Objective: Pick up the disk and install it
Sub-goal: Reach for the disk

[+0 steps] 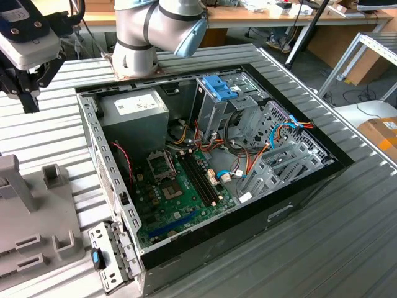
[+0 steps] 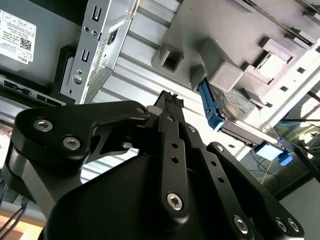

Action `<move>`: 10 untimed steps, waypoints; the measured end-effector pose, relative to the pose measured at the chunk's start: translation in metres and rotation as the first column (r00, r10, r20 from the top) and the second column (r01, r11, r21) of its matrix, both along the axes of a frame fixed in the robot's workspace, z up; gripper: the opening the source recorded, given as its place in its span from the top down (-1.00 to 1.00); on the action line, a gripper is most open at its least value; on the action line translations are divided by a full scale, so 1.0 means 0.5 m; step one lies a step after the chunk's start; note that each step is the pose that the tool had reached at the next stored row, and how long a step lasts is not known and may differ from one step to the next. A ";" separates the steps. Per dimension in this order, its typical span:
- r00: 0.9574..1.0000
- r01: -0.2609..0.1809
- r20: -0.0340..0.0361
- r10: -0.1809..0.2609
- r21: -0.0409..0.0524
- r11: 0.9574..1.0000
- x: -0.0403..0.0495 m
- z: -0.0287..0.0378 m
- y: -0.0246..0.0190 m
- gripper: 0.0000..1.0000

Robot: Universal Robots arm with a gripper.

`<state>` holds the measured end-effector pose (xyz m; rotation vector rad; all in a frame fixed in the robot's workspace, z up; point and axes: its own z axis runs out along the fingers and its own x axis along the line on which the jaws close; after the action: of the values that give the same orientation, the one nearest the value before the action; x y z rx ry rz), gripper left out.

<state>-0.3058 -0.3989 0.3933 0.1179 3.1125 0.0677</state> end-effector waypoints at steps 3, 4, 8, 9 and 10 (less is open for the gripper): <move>1.000 0.000 0.000 0.000 0.000 1.000 0.000 0.000 0.0000 0.79; 1.000 0.000 0.000 0.000 0.000 1.000 -0.001 0.000 0.0000 0.79; 1.000 0.000 0.000 0.000 0.000 1.000 -0.009 0.000 0.0000 0.79; 1.000 0.000 0.000 0.000 0.000 1.000 -0.010 0.000 0.0000 0.79; 1.000 0.000 0.000 0.000 0.000 1.000 -0.012 0.000 0.0000 0.79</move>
<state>-0.3116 -0.3989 0.3933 0.1180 3.1125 0.0675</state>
